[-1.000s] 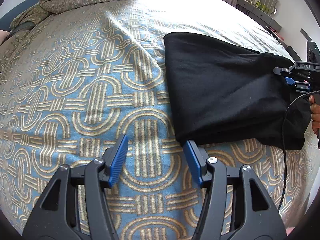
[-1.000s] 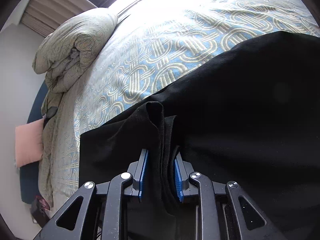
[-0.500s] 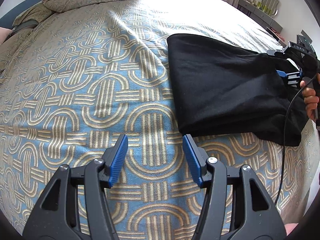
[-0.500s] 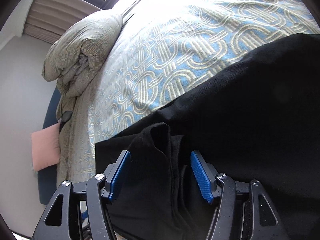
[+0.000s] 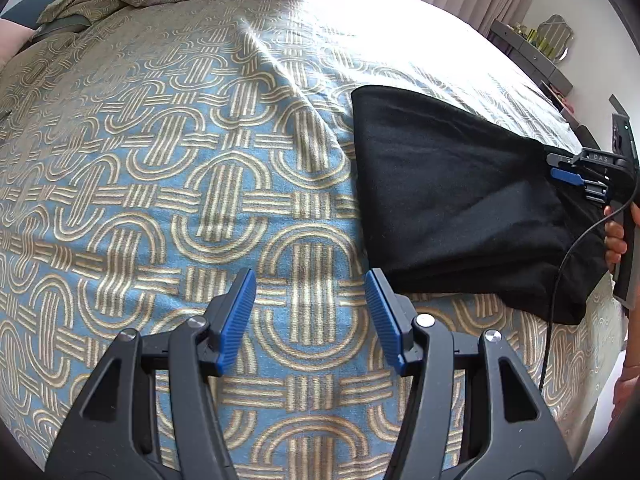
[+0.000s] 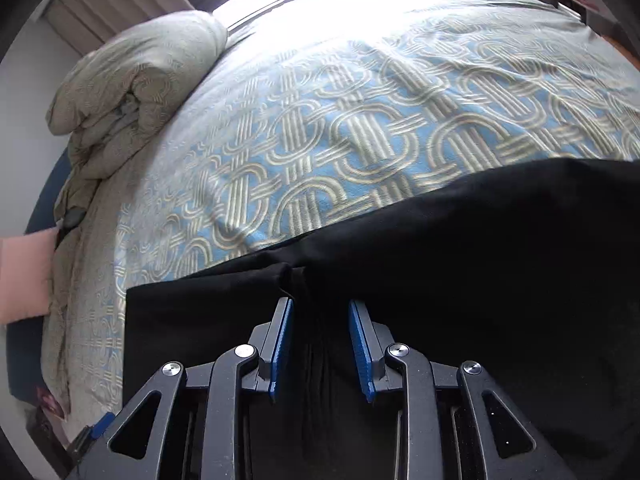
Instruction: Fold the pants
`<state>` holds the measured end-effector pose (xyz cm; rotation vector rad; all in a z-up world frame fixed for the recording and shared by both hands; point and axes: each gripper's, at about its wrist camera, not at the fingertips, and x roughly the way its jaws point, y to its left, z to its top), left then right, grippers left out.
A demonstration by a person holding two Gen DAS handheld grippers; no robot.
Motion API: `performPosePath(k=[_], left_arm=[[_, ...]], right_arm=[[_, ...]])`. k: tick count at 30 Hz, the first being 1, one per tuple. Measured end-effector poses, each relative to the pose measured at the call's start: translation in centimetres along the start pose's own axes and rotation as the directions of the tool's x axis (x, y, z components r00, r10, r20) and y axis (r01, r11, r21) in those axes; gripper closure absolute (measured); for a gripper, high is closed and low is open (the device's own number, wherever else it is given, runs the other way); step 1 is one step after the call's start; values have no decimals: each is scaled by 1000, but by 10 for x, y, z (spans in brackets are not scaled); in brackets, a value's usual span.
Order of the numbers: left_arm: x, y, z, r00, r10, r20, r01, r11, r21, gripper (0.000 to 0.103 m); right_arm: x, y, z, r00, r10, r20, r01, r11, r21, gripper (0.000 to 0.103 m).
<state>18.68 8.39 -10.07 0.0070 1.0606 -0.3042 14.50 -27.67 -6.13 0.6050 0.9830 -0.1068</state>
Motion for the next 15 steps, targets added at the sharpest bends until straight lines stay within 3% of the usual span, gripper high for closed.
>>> performPosePath(k=[4,7,11,15], left_arm=[[-2,-2,2,1000,3,3,-3,1000,16,45],[-4,-11,6,1000,-10,7,10,999,40,45],[-6,-38,8,999,-38,20,35,993,111,45],[-8,-70,9,997,-68,20,63,981,185,45]], right_arm=[[-42,-12,-19,998,38,58,-39,999,15,74],[-61,-8,-42,997,70,17,-69,996,-49,74],[-86,-9,-74,999,-36,10,37,987,-156,74],[-101,-31,-100,997,-80,-18,77,987,-141,74]])
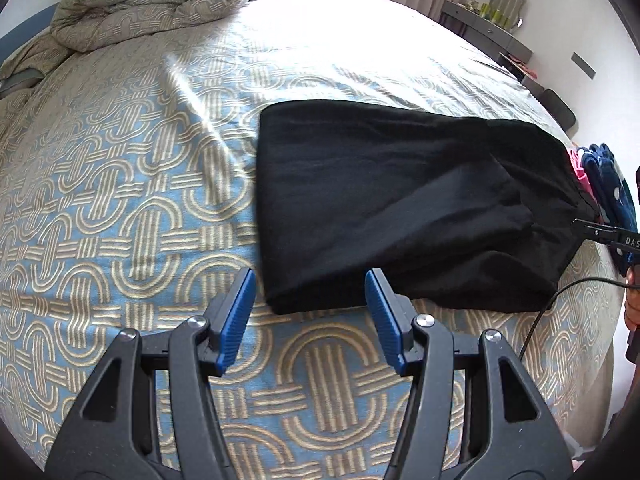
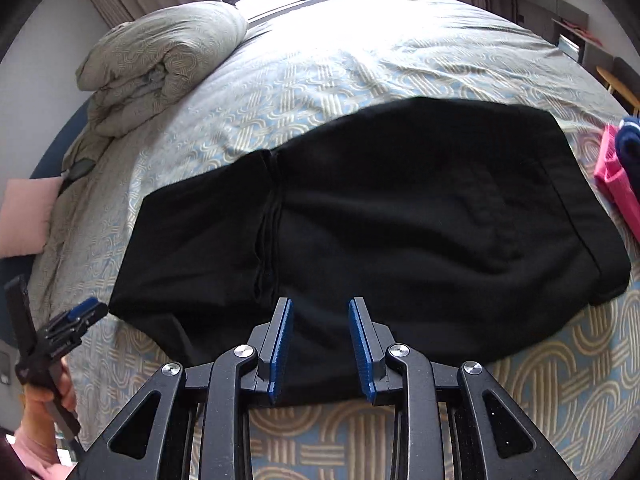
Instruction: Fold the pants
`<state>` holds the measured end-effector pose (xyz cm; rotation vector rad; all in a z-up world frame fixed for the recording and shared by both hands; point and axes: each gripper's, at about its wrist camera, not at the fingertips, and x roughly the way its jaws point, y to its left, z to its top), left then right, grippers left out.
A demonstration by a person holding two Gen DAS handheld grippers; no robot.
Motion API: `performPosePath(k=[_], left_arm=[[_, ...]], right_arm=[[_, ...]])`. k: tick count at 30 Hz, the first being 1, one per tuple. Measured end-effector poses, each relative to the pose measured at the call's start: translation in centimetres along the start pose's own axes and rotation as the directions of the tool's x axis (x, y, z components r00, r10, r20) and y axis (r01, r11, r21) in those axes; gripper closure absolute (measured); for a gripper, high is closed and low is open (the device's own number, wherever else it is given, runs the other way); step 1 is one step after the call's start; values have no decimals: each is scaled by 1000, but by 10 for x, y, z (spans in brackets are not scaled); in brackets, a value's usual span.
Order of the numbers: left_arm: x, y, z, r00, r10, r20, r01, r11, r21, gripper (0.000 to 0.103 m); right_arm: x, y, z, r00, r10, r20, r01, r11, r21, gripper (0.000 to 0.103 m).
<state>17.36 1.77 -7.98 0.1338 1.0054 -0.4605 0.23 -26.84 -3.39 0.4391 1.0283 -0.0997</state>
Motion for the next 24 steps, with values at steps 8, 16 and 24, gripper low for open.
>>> performPosePath(k=[8,16,24], left_arm=[[-3,-55,-2,999,-37,-9,38,992,123,45],[5,-115,8,995,-92,-35,97,973,211,45],[42,-175,25,992,-86,-97,114,939,325,45]], right_arm=[[-8,-26,-47,996,-65,-57,65,998,3,74],[-27,-73,-69,998,-65,-2,64,983,170,74],[-30,-73,-83,999,-6,34,-1,979,204,74]])
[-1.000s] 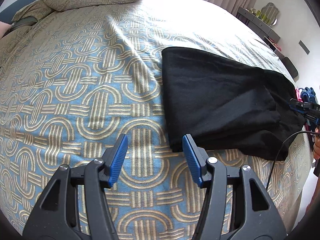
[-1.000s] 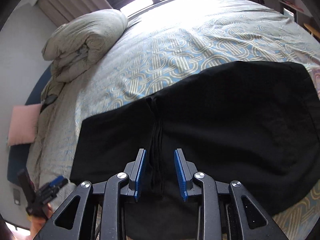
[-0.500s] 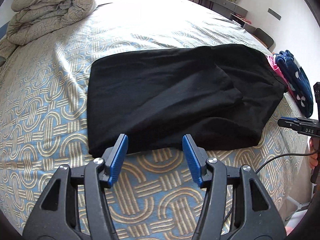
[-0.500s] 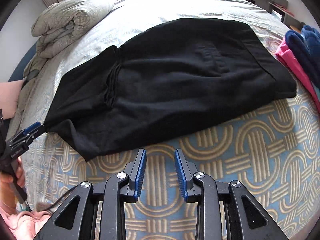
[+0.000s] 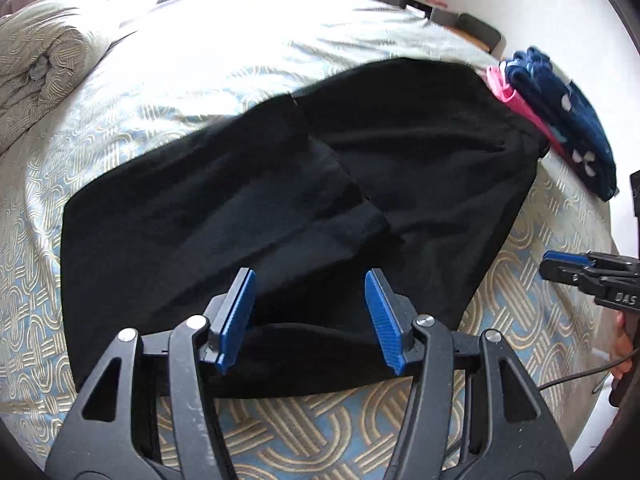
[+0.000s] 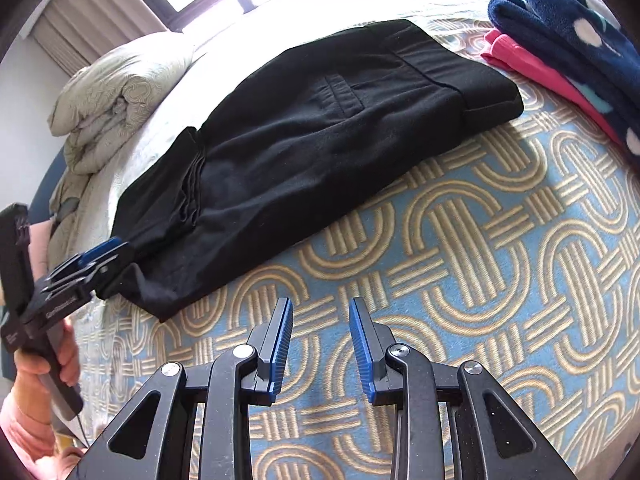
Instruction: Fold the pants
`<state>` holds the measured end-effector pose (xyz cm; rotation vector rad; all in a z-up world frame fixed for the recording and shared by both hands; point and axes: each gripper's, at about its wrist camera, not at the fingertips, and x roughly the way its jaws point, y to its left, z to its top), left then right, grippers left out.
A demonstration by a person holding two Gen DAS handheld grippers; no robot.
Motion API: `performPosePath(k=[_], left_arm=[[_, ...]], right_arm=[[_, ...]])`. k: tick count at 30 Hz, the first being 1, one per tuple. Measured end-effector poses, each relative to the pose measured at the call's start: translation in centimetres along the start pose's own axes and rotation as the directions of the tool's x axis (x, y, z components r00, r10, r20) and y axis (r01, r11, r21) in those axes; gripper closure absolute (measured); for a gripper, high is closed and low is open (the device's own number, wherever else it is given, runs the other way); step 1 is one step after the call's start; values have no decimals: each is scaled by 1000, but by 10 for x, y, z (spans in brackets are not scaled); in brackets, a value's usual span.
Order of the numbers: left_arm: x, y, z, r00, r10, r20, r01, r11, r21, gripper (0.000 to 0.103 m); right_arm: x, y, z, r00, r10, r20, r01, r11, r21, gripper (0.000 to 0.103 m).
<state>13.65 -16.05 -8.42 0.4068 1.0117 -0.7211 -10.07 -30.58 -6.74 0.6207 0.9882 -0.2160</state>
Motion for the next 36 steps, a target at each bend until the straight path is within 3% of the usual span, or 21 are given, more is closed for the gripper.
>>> performPosePath(k=[2,4,6,7,13,23,29,36], left_arm=[[17,-5,-11,994,-55,-98,54,998,-11,45],[7,-15,-27,999,-31,-34,33,998,47,45],[-2,-25,-38,999,-17,-27,20,993,117,45],[-5,-27,-42,998,-42,-49,48,992,120,45],[-18,-22,-50,989,-126,-79,132,988,77,45],[-41,12,-42,989,-145,3,145,989,-38,45],[-47,47,-27,998,-33,55,39,993,-110,45],[-61,113,-25,994,67,91,-39,958,-283,45]], right_arm=[[0,0,-3,1000,16,6,-16,1000,15,73],[-1,-3,-6,1000,28,12,-28,999,29,70],[-3,-5,-8,999,28,22,-28,999,37,63],[-3,-6,-7,999,30,27,-31,999,41,62],[0,0,1,999,45,28,-46,998,44,61],[-4,-10,4,997,51,54,-56,994,97,60],[-5,-28,9,996,54,74,-65,985,161,57],[-5,-46,11,991,92,95,-112,966,234,53]])
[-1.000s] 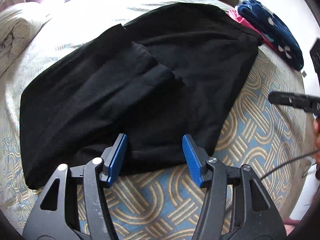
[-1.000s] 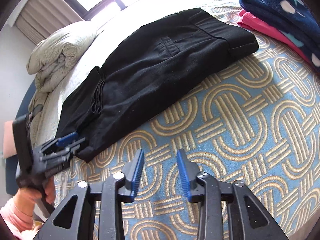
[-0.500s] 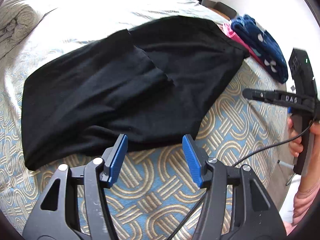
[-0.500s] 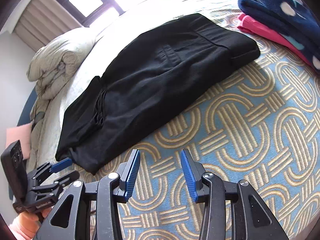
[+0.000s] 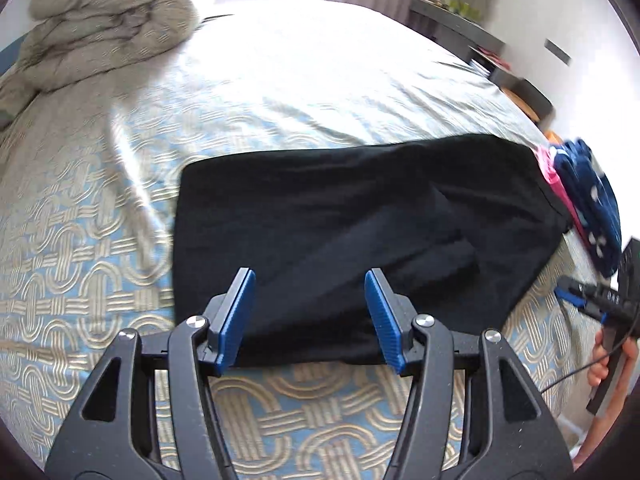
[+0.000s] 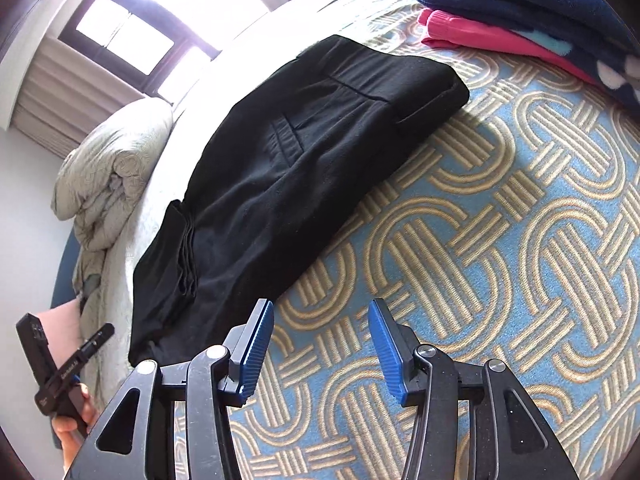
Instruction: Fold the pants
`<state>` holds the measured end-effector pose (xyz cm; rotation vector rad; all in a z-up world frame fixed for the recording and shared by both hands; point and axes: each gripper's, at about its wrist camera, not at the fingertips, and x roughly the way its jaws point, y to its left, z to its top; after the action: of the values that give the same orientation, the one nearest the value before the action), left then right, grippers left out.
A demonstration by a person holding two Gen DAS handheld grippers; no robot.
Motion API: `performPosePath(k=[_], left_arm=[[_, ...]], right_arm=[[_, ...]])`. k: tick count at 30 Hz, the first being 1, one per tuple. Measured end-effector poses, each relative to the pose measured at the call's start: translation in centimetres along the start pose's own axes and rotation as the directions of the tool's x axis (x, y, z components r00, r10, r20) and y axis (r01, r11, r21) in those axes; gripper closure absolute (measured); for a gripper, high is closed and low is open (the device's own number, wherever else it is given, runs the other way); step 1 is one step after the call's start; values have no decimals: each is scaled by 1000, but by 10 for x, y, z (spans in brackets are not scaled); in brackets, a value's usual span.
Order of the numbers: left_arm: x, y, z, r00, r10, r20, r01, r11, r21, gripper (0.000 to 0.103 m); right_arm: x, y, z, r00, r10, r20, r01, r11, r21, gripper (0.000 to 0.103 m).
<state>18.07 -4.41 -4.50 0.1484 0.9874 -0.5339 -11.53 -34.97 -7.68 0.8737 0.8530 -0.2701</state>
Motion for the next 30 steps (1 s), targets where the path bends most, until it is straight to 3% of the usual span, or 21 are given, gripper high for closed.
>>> performPosePath(k=[6,13,18,24,30], left_arm=[[11,16,-7,998,-32,-48,30,998,-54,45],[24,-42,-7,995,-72,-70,81,987,136,45],[36,-70,3,993,-79,-86,96,971,220,44],[51,-78,23,986,-123,-117,142,975,174,44],[69,-83,35,974,-177,-141,192,976,99,44]], right_arm=[[1,1,3,1000,9,5,-9,1000,2,51],[1,-5,24,999,-13,46,10,999,52,51],[5,-6,41,997,-25,72,20,998,62,47],[16,-8,57,995,34,94,-44,994,105,37],[29,-32,74,978,122,171,-166,946,277,30]])
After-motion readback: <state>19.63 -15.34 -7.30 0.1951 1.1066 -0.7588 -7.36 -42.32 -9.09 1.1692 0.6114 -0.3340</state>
